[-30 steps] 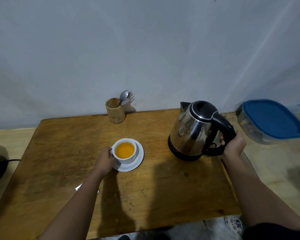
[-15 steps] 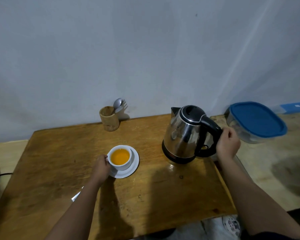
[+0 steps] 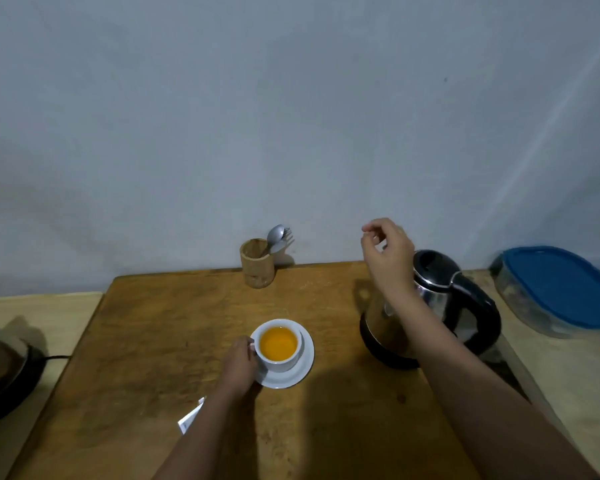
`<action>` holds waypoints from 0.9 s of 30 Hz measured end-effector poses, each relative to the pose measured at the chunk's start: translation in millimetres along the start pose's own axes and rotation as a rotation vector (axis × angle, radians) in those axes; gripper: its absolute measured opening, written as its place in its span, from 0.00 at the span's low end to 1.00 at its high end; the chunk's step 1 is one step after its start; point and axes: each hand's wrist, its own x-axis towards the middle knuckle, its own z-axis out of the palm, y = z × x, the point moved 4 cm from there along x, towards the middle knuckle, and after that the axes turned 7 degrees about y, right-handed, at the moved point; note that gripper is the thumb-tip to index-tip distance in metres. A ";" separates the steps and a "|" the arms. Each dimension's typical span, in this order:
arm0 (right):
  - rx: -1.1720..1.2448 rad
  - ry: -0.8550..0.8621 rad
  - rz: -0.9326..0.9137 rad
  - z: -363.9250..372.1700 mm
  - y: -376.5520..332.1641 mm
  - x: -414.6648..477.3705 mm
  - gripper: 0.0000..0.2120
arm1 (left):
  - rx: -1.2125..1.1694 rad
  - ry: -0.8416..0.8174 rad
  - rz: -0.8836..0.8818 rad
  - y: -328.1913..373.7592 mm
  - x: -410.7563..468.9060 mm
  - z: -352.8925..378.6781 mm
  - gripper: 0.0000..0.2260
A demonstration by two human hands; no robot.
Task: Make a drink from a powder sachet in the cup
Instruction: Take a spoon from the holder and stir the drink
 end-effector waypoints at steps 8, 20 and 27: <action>0.067 -0.588 0.689 162.7 48.6 -51.0 0.05 | -0.013 0.010 0.129 -10.1 9.3 -2.4 0.09; 0.062 -0.159 0.792 247.9 57.5 -31.1 0.14 | -0.132 -0.021 0.091 -22.6 15.0 3.9 0.06; 0.057 -0.056 0.783 259.9 58.4 -36.5 0.11 | -0.152 -0.022 0.113 -18.6 12.9 1.5 0.10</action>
